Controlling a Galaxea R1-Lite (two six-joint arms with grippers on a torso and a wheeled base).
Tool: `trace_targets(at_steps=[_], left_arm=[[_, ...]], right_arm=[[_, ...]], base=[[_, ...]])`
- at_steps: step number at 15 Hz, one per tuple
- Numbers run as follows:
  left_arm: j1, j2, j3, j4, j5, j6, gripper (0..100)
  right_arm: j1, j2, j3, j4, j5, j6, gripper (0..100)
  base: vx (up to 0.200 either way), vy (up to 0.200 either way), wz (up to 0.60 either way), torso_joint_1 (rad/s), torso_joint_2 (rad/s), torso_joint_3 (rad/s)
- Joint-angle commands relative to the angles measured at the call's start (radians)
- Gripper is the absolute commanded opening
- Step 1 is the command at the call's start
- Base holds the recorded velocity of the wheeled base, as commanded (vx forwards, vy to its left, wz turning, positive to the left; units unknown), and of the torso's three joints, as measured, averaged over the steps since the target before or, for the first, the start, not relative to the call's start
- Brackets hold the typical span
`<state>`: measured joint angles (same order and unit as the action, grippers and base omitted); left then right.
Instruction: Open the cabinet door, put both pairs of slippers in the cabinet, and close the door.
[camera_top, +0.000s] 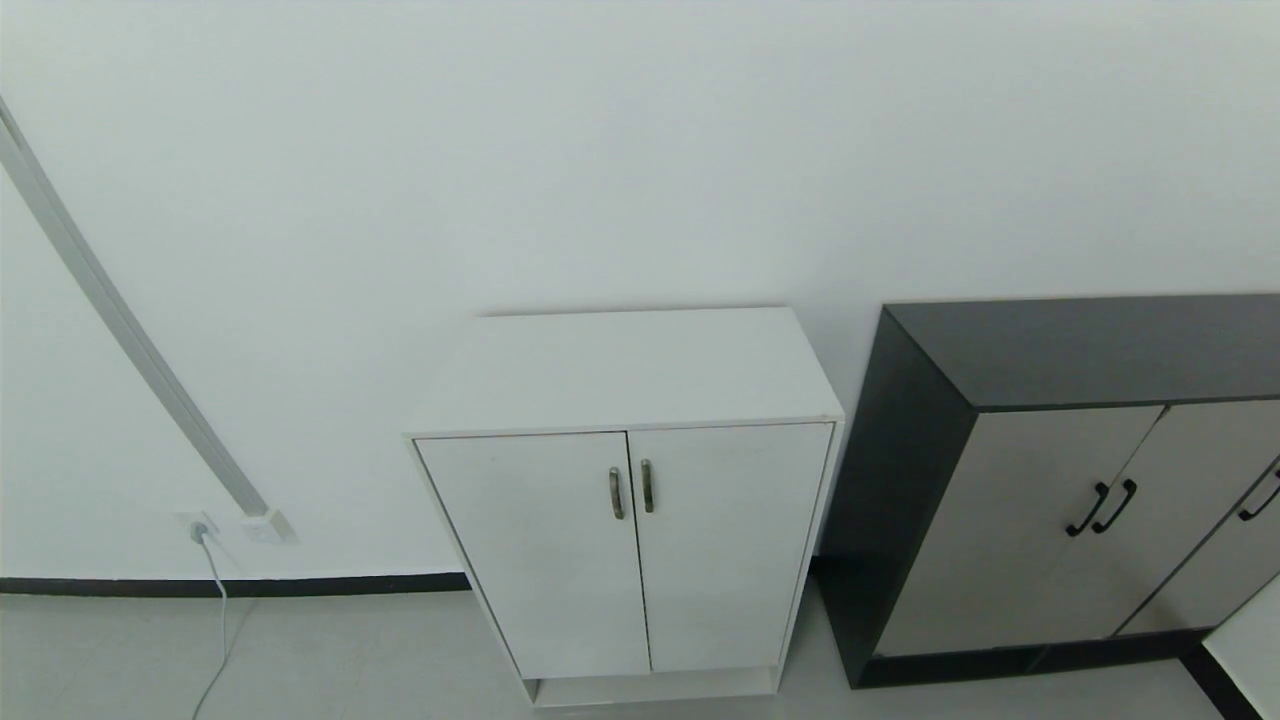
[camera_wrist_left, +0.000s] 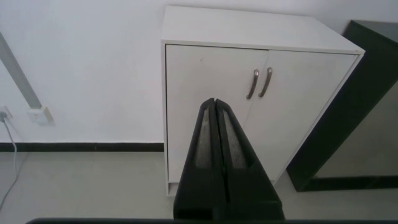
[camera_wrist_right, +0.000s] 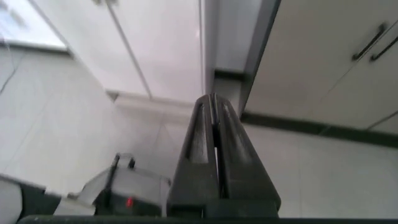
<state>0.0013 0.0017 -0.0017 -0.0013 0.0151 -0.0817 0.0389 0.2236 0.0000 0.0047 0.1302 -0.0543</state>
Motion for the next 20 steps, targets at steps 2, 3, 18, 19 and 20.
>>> trace_targets(at_steps=[2, 3, 18, 19, 20], left_arm=[[0.0, 0.0, 0.0, 0.0, 0.0, -0.001, 0], [0.0, 0.0, 0.0, 0.0, 0.0, -0.001, 0], [0.0, 0.0, 0.0, 0.0, -0.001, -0.003, 0], [0.0, 0.0, 0.0, -0.002, -0.001, -0.003, 0], [0.0, 0.0, 0.0, 0.0, -0.001, -0.003, 0]], right_arm=[[-0.03, -0.181, 0.0, 0.0, -0.001, 0.001, 0], [-0.031, -0.208, 0.0, 0.0, 0.0, 0.001, 0], [-0.037, -0.224, 0.0, -0.015, -0.142, 0.103, 0], [-0.037, -0.224, 0.0, -0.015, -0.141, 0.099, 0], [-0.037, -0.224, 0.0, -0.015, -0.139, 0.097, 0]], base=[[0.0, 0.0, 0.0, 0.0, 0.0, 0.0], [0.0, 0.0, 0.0, 0.0, 0.0, 0.0], [0.0, 0.0, 0.0, 0.0, 0.0, 0.0], [0.0, 0.0, 0.0, 0.0, 0.0, 0.0], [0.0, 0.0, 0.0, 0.0, 0.0, 0.0]])
